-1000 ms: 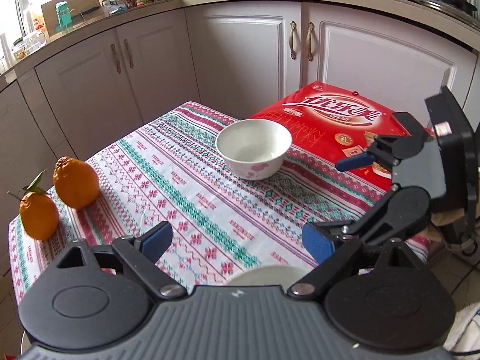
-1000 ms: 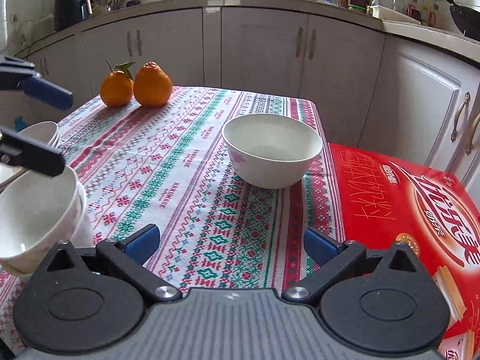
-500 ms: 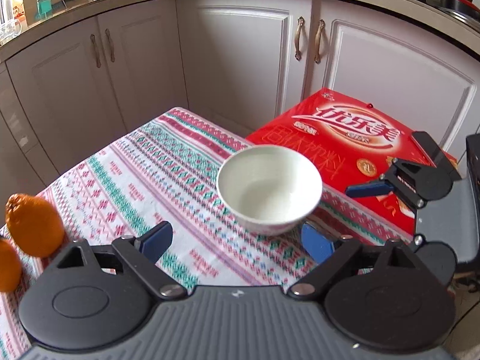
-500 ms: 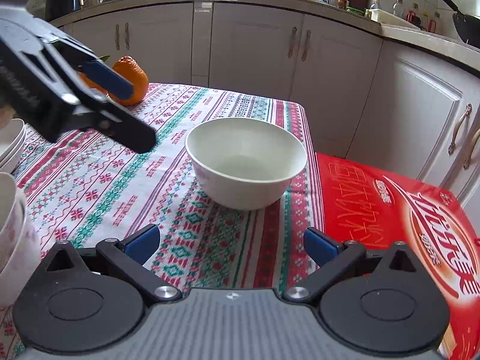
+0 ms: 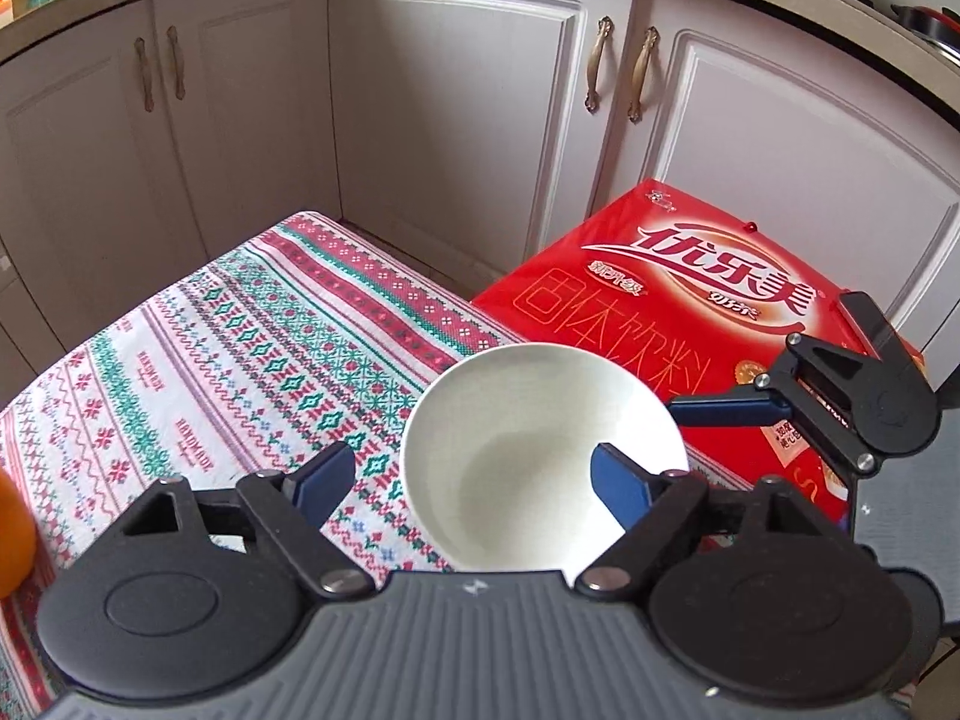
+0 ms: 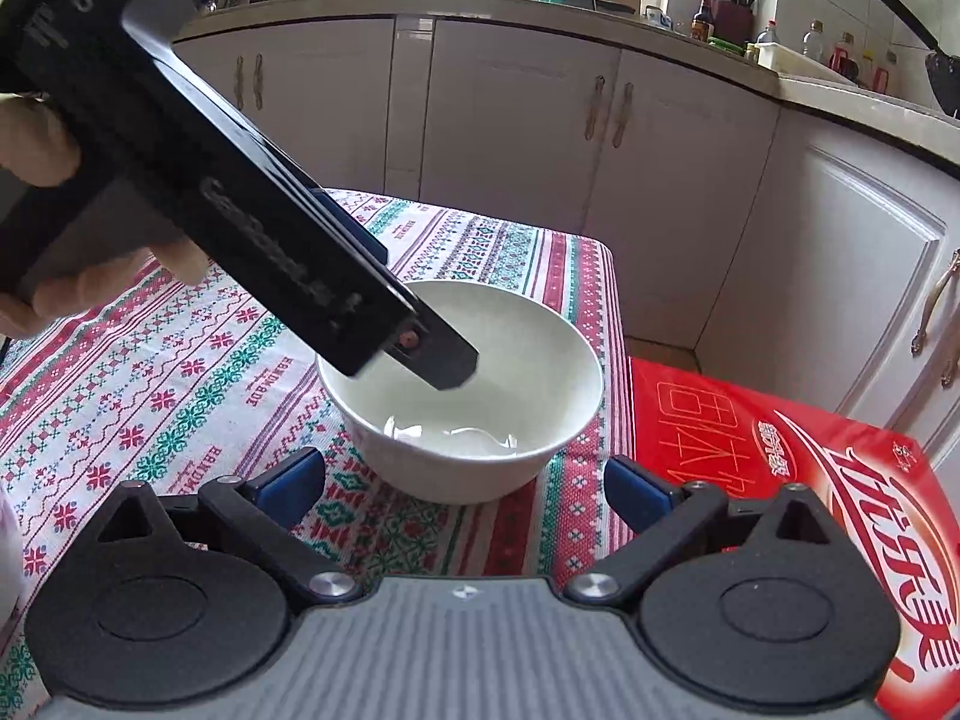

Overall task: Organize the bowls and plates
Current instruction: 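Grasp the third pink-flower bowl rim with the left tool while the right tool grips its other side, then lift the third bowl and carry it with both tools to the bowl stack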

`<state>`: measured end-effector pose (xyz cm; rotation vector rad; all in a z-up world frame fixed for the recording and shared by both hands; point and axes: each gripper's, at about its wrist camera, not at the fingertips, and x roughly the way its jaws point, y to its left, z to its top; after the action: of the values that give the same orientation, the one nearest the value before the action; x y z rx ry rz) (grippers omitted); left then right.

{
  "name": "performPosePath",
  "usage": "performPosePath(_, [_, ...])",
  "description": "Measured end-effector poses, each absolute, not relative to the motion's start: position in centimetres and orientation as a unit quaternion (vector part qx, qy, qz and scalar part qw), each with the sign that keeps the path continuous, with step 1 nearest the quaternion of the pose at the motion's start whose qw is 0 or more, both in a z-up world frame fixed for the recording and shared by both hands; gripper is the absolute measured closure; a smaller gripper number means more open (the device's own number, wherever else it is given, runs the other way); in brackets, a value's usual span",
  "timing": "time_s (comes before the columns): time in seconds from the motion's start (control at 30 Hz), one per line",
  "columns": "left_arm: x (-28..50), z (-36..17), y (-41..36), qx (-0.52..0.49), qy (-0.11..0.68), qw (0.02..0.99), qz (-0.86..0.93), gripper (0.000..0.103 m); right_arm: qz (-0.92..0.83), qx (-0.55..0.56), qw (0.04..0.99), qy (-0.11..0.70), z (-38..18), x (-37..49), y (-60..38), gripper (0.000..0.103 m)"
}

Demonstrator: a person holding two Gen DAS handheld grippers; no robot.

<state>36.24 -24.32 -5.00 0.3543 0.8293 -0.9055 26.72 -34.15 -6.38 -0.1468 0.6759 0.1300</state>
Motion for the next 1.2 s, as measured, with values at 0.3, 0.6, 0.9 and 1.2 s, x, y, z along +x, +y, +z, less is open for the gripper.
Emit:
performPosePath(0.3, [37.3,-6.3,-25.6,0.167,0.405,0.786,-0.436,0.036,0.078,-0.062,0.938,0.332,-6.3,27.5,-34.7,0.014])
performPosePath(0.6, [37.6,-6.6,-25.8,0.168,0.411,0.776,-0.448,0.040,0.087,-0.047,0.939,0.330,-6.1,27.6,-34.8,0.015])
performPosePath(0.9, [37.9,-6.6,-26.0,0.172,0.411,0.772,-0.453,0.042,0.089,-0.036,0.937,0.336,-5.7,27.6,-35.0,0.016])
performPosePath(1.2, [37.9,-6.7,-26.1,0.177,0.411,0.769,-0.456,0.042,0.089,-0.037,0.936,0.340,-5.4,27.7,-35.1,0.016])
